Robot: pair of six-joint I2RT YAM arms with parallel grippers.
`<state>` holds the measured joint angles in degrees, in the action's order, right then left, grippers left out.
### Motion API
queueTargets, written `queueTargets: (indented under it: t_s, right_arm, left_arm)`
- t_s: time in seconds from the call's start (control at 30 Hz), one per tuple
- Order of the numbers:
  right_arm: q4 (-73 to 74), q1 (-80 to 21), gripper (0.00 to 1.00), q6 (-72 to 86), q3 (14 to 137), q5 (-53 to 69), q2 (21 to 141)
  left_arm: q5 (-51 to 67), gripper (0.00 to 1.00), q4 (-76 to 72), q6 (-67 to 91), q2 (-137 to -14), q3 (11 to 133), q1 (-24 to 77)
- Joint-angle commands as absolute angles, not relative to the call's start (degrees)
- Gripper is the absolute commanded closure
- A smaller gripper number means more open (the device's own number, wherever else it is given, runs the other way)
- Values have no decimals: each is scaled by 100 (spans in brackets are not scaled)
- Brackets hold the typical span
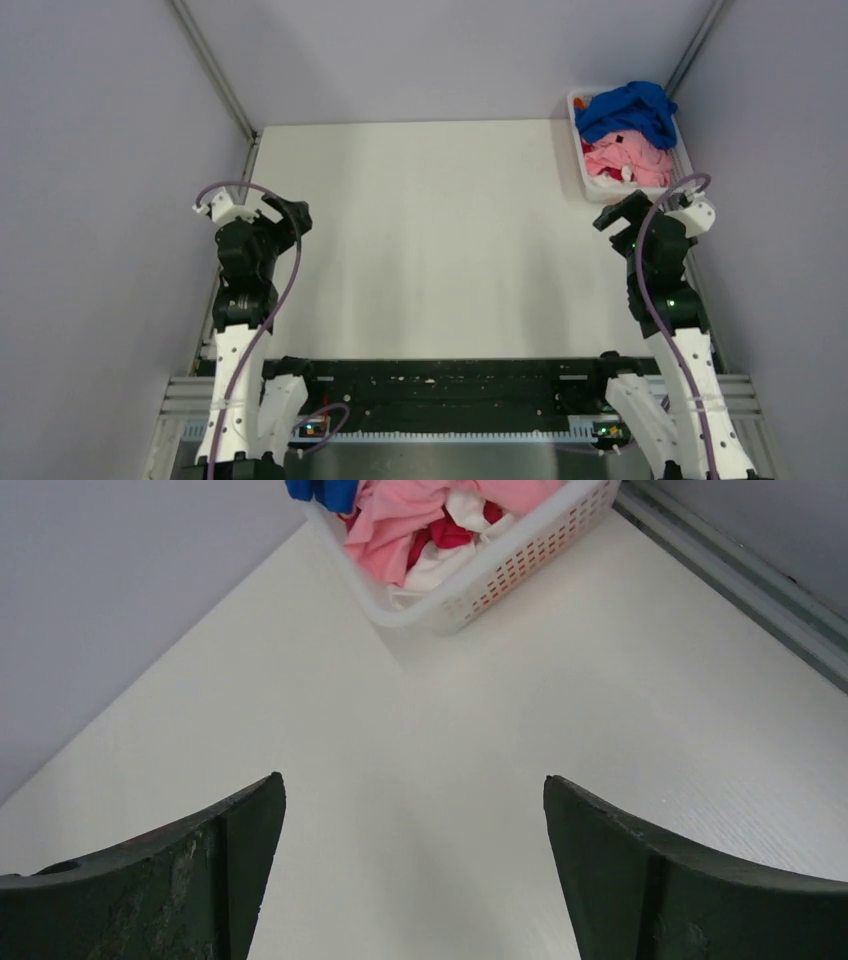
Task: Fold and stack the t-shirts
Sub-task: Grab crumpled tshirt from bin with the right arm
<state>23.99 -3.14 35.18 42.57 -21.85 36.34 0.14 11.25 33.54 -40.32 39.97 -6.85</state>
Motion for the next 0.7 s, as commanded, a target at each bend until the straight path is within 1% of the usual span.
queueTargets:
  t_s: [0.0, 0.07, 0.13, 0.23, 0.37, 0.53, 0.67]
  right_arm:
    - [2463, -264, 1, 3123, 5184, -2138, 4471]
    - [2275, -270, 1, 2751, 5790, -2228, 4977]
    - [2388, -227, 1, 2675, 6441, -2477, 5645]
    - [2730, -30, 1, 2492, 7560, -2410, 6874]
    - [2511, 226, 1, 2057, 8610, -2459, 8254]
    - [2631, 718, 1, 2089, 10250, -1885, 10033]
    - [2551, 901, 1, 2186, 11451, -1807, 11324]
  left_arm:
    - [-121, 1, 1023, 3344, -4121, 4151, -688]
    - [-85, 1, 1045, 3331, -4154, 4204, -681]
    - [-58, 1, 1029, 3323, -4152, 4204, -685]
    - [-94, 1, 1058, 3273, -4130, 4201, -686]
    - [-133, 1, 897, 3244, -4079, 4109, -684]
    - [-263, 1, 669, 3180, -4023, 3862, -685]
    - [-417, 1, 677, 3160, -3937, 3809, -684]
